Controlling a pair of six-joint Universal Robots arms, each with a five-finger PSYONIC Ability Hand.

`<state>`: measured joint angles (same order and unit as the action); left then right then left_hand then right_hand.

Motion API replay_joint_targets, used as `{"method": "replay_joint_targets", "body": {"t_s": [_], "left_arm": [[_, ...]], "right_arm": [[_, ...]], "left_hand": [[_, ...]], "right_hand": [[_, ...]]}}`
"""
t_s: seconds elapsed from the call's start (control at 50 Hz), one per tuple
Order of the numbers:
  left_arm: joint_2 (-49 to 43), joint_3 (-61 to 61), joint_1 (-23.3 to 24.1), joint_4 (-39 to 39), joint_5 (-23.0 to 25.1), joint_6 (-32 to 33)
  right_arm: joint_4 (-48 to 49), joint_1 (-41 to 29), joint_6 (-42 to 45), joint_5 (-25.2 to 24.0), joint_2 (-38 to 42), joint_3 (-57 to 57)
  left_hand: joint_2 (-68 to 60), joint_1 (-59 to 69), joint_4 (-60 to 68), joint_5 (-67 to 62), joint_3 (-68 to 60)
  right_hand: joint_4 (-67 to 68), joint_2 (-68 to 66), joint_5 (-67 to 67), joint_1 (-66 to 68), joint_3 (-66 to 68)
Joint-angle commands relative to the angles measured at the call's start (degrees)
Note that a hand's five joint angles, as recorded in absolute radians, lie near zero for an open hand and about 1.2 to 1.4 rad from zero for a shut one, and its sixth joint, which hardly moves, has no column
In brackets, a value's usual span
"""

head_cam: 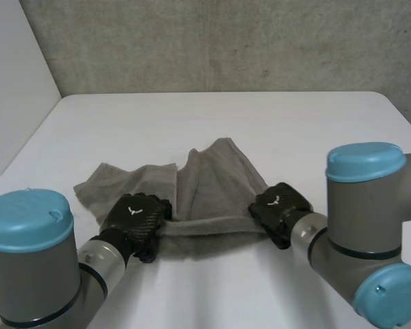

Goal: Fold the laundry

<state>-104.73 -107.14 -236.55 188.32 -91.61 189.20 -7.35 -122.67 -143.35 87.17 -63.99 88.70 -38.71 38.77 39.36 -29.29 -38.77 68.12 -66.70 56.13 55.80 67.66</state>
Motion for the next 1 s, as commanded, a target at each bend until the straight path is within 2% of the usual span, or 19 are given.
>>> {"method": "replay_joint_targets", "body": {"t_s": [0.02,0.12,0.24,0.32,0.44,0.5,0.66,0.72,0.76,0.78,0.82,0.94,0.98,1.0], "left_arm": [[3.7,5.2,-0.6,-2.3,0.2,0.1],[4.5,9.7,-1.5,-2.3,1.2,0.2],[3.1,14.2,-6.8,-2.4,5.9,0.2],[-2.6,18.2,-9.8,-3.0,11.3,1.8],[-9.6,22.3,-13.3,-3.9,15.2,5.5],[-11.2,23.2,-13.5,-4.2,16.5,6.0],[-19.0,27.4,-13.6,-6.5,25.9,7.0],[-19.6,27.6,-13.6,-7.6,27.0,7.7],[-20.6,27.9,-13.6,-9.6,28.3,10.9],[-20.6,27.9,-13.6,-9.6,28.3,10.9],[-21.3,27.8,-13.6,-11.9,28.6,15.8],[-22.4,27.3,-13.5,-15.1,28.6,23.1],[-22.7,28.1,-13.5,-16.3,28.2,26.6],[-22.7,28.1,-13.5,-16.3,28.1,26.7]], "right_arm": [[8.2,5.1,-0.3,-0.4,-2.6,6.3],[13.7,6.8,0.2,-2.4,-2.9,10.2],[17.5,8.8,0.8,-5.1,-2.9,12.3],[17.8,9.1,0.9,-5.4,-2.9,12.4],[17.7,9.0,1.0,-5.5,-2.9,12.6],[17.7,9.0,0.9,-5.6,-2.9,12.7],[17.4,9.1,1.0,-5.6,-3.9,12.9],[17.2,9.3,1.4,-5.6,-4.6,12.7],[17.2,9.3,1.9,-5.6,-4.7,12.6],[17.2,9.3,1.9,-5.6,-4.7,12.6],[17.1,9.3,3.0,-5.6,-4.7,12.3],[17.1,9.1,4.4,-5.6,-4.8,11.5],[17.0,8.6,5.1,-5.5,-4.5,9.9],[17.0,8.6,5.1,-5.5,-4.5,9.9]], "left_hand": [[8.3,-8.4,-9.0,8.9,8.4],[7.1,-7.2,-7.8,7.7,7.2],[4.6,-4.7,-5.3,5.2,4.7],[4.6,-4.7,-5.3,5.2,4.7],[4.4,-4.5,-5.1,5.0,4.5],[4.4,-4.5,-5.1,5.0,4.5],[4.6,-4.7,-5.3,5.2,4.7],[4.6,-4.7,-5.3,5.2,4.7],[4.6,-4.7,-5.3,5.2,4.7],[4.6,-4.7,-5.3,5.2,4.7],[4.8,-4.8,-5.4,5.4,4.8],[3.6,-3.7,-4.3,4.2,3.7],[-12.3,12.2,11.6,-11.7,-12.2],[-12.4,12.3,11.7,-11.8,-12.3]], "right_hand": [[11.9,-13.3,13.9,24.2,12.3],[11.9,-13.3,13.9,24.2,12.3],[11.9,-13.3,13.9,24.2,12.3],[11.9,-13.3,13.9,24.2,12.3],[11.9,-13.3,13.9,24.2,12.3],[11.9,-13.3,13.9,24.2,12.3],[11.9,-13.3,13.9,24.2,12.3],[11.9,-13.3,13.9,24.2,12.3],[11.9,-13.3,13.9,24.2,12.3],[11.9,-13.3,13.9,24.2,12.3],[11.9,-13.3,13.9,24.2,12.3],[11.9,-13.3,13.9,24.2,12.3],[11.9,-13.3,13.9,24.2,12.3],[11.9,-13.3,13.9,24.2,12.3]]}}
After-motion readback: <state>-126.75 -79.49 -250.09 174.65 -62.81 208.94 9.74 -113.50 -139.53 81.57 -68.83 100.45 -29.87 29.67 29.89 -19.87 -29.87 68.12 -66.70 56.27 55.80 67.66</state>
